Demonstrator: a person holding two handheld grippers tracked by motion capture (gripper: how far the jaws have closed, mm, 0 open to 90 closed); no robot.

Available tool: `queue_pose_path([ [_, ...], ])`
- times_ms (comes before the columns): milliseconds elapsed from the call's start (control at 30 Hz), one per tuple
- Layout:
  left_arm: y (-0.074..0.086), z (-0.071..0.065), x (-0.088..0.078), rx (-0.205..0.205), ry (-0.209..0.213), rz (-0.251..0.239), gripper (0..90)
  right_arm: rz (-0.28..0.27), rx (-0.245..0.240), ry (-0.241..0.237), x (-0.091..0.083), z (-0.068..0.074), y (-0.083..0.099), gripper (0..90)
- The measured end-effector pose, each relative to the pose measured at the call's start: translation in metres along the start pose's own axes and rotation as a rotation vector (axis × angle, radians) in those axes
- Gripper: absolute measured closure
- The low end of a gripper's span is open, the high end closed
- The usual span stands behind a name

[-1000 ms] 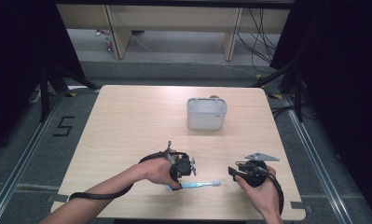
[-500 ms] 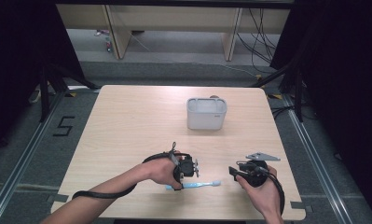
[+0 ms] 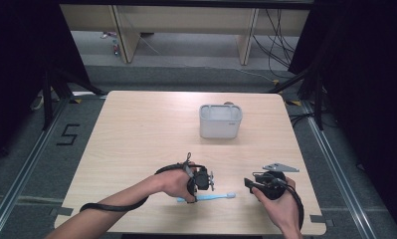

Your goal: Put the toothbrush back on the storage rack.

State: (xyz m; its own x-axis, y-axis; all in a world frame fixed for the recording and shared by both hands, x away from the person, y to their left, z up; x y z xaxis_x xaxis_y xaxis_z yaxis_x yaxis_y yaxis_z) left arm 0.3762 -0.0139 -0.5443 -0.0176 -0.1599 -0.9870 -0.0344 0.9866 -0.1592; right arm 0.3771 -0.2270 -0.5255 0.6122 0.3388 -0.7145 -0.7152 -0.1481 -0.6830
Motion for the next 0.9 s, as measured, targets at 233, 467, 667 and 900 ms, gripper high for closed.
queue_pose_path([
  [233, 0.0008, 0.0007, 0.002, 0.009, 0.002, 0.018, 64.9, -0.009, 0.0, -0.008, 0.0014, 0.0, -0.0006, 52.0],
  [467, 0.0008, -0.0001, 0.0022, 0.014, 0.01, 0.024, 66.4, 0.01, 0.026, -0.021, 0.0011, 0.0025, 0.0014, 52.0],
  [667, 0.0008, 0.0007, 0.0022, 0.013, 0.015, 0.03, 67.9, 0.008, 0.018, -0.019, 0.0016, 0.0016, 0.0014, 52.0],
  [900, 0.0001, 0.0001, 0.0021, 0.034, 0.012, 0.056, 72.1, 0.009, 0.017, -0.009, 0.0007, 0.0011, 0.0013, 52.0],
])
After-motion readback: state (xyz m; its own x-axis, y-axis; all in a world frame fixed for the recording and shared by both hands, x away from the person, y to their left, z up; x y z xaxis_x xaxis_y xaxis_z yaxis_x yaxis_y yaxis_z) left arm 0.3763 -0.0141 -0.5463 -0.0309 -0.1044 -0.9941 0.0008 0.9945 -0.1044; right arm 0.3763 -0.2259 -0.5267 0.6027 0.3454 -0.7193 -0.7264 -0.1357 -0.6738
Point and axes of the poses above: each handheld gripper's, and its own axes: x roughly forward along the jaws, y roughly out of its underside, z roughly to its left, the point moved 7 cm from there along x, roughly forward along the jaws, and after that the axes turned 2 degrees about y, right-handed, at the moved point
